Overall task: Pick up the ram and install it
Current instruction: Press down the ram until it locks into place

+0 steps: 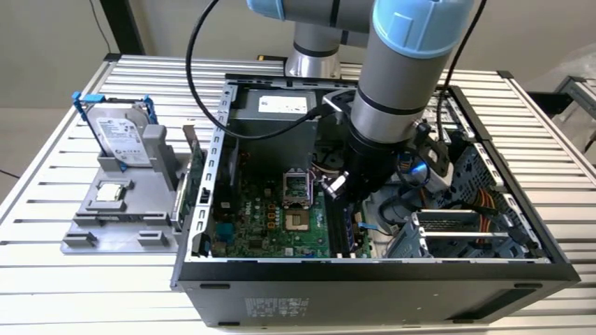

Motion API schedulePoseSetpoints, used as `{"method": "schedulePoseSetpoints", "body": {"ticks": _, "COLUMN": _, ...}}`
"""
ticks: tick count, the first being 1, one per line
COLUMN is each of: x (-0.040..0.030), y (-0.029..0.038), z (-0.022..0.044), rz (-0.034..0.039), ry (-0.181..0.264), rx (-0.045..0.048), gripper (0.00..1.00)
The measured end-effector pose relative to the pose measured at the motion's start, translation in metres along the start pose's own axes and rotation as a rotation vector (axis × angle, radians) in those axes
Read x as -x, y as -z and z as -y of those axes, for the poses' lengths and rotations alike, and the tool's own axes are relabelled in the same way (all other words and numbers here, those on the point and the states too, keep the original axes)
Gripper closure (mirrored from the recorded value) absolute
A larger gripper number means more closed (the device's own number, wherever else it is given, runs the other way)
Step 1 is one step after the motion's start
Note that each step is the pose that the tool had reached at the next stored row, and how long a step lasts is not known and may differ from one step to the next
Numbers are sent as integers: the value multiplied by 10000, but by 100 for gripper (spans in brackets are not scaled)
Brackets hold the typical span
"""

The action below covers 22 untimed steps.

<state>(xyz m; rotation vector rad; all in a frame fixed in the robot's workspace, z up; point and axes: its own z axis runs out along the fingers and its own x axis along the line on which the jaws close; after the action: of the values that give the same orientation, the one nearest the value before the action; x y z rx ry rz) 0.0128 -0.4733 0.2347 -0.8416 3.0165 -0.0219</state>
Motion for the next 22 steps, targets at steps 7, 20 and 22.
{"method": "schedulePoseSetpoints", "body": {"ticks": 7, "x": 3, "y": 0, "z": -5, "rz": 17, "ry": 1065, "rx": 6, "gripper": 100}}
{"method": "schedulePoseSetpoints", "body": {"ticks": 20, "x": 8, "y": 0, "z": -13, "rz": 46, "ry": 2827, "rx": 16, "gripper": 100}}
{"method": "schedulePoseSetpoints", "body": {"ticks": 22, "x": 8, "y": 0, "z": -14, "rz": 51, "ry": 3140, "rx": 17, "gripper": 100}}
